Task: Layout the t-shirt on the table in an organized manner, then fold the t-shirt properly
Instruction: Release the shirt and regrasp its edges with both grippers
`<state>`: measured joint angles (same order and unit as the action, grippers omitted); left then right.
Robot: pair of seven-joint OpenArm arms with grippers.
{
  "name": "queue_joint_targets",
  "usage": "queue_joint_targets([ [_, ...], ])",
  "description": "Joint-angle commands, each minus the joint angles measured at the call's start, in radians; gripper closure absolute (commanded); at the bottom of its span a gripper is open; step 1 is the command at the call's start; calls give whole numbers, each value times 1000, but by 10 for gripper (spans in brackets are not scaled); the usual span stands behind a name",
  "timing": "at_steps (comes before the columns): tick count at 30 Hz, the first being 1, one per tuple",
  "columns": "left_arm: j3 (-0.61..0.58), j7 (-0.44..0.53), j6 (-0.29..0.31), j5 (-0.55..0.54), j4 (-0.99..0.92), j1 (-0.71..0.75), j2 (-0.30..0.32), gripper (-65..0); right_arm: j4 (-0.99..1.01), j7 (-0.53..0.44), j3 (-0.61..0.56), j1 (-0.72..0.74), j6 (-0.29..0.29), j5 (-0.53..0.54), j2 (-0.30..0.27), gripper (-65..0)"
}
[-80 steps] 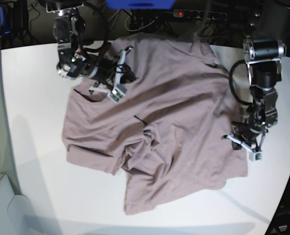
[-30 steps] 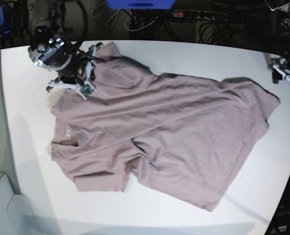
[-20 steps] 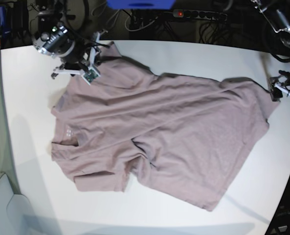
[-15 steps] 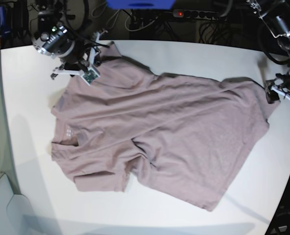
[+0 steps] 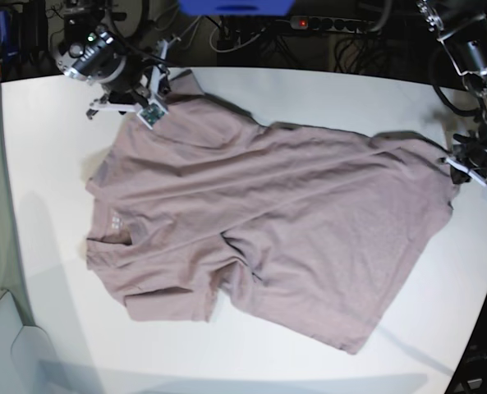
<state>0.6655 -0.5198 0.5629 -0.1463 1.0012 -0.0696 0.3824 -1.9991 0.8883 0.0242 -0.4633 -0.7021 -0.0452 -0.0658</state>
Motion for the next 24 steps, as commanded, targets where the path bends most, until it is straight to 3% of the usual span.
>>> queue_joint_targets([
  [1,0,-20,4,4,6,-6,11,0,-18,-10,-4,-12,4,11,1,-200],
  [6,4,-20,9,4,17,14,14,0,-13,-10,-13,-7,4,11,1,-218],
  [11,6,-20,9,4,18,24,14,-1,-9,-10,-14,13,4,11,2,-348],
  [13,6,-20,9,4,18,24,14,-1,-9,-11,-14,19,4,11,2,-371],
  [24,6,-20,10,4,18,26,11,-1,100,-11,-62,82,4,12,2,-372],
])
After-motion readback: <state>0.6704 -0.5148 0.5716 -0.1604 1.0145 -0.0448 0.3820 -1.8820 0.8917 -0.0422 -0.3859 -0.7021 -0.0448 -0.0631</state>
